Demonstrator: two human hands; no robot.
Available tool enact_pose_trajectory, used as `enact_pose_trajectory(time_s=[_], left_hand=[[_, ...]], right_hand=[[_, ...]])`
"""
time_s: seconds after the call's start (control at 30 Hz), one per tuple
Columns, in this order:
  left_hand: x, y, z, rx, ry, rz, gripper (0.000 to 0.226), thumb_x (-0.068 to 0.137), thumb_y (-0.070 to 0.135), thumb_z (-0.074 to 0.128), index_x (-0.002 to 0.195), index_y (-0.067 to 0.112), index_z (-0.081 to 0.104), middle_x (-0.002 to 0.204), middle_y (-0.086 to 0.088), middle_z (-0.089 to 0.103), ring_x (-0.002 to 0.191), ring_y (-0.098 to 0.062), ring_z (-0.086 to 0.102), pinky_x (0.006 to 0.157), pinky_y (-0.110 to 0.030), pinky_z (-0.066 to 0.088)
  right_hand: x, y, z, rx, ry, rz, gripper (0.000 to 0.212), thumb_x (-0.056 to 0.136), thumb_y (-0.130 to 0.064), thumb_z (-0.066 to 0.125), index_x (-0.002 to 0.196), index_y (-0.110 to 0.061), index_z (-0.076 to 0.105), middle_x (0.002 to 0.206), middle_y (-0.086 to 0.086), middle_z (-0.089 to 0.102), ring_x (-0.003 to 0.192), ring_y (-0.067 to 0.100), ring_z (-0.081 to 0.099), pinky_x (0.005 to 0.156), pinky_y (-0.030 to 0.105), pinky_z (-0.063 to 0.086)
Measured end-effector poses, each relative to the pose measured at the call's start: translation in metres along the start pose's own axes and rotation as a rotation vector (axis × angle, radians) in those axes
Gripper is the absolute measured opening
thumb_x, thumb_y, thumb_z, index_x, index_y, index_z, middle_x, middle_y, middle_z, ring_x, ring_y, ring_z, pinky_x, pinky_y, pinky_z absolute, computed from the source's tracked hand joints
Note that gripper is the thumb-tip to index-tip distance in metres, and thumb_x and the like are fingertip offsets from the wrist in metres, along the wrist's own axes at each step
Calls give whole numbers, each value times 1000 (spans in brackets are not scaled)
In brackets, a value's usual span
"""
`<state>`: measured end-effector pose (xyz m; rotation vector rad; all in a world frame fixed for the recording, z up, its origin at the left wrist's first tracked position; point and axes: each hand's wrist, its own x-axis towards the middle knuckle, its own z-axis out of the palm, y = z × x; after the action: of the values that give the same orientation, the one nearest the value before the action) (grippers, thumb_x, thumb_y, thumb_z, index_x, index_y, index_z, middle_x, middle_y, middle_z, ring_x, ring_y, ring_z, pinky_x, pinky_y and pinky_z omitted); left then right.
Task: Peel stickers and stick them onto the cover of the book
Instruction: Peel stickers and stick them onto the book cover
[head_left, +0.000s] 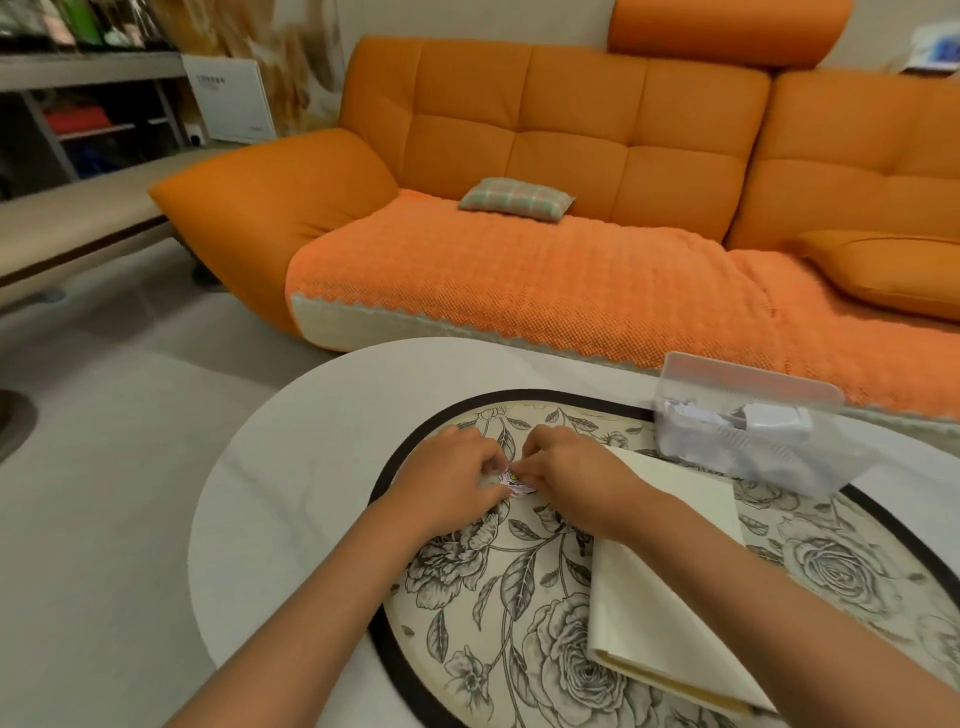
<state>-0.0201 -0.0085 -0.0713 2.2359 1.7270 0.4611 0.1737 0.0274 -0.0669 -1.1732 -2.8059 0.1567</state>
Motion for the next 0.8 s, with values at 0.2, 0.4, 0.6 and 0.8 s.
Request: enact_pose_trajectory(time_s=[0.2,0.4,0.6,0.8], left_hand=[[-12,9,0,12,12,-26,35,92,41,62,125,29,61,119,8,59,119,-14,48,102,-37,44],[-19,28,-1,-7,147,38,26,96,34,57,121,26,60,119,9,58,117,-15,49,102,-33,40],[-20,82,17,-71,-20,155,41,99,45,48,137,31,54,138,4,51,130,-17,43,110,-40,36],[-30,94,40,-82,-165,181,52,101,38,42,152,28,39,163,5,23,147,-19,25,119,-41,28]], right_hand=[[-5,-15,-1,128,44,160,31,92,0,60,114,-17,74,105,4,64,94,24,63,82,37,53],[-24,-19,-29,414,321,460,32,86,-2,71,113,-21,74,99,-5,65,85,12,62,76,20,47],[-72,-1,-51,708,422,694,8,82,-10,78,83,-17,74,71,-2,74,66,9,66,65,24,52],[-113,3,-49,998,437,844,1,86,-8,75,86,-7,74,79,5,76,64,12,62,56,22,45]])
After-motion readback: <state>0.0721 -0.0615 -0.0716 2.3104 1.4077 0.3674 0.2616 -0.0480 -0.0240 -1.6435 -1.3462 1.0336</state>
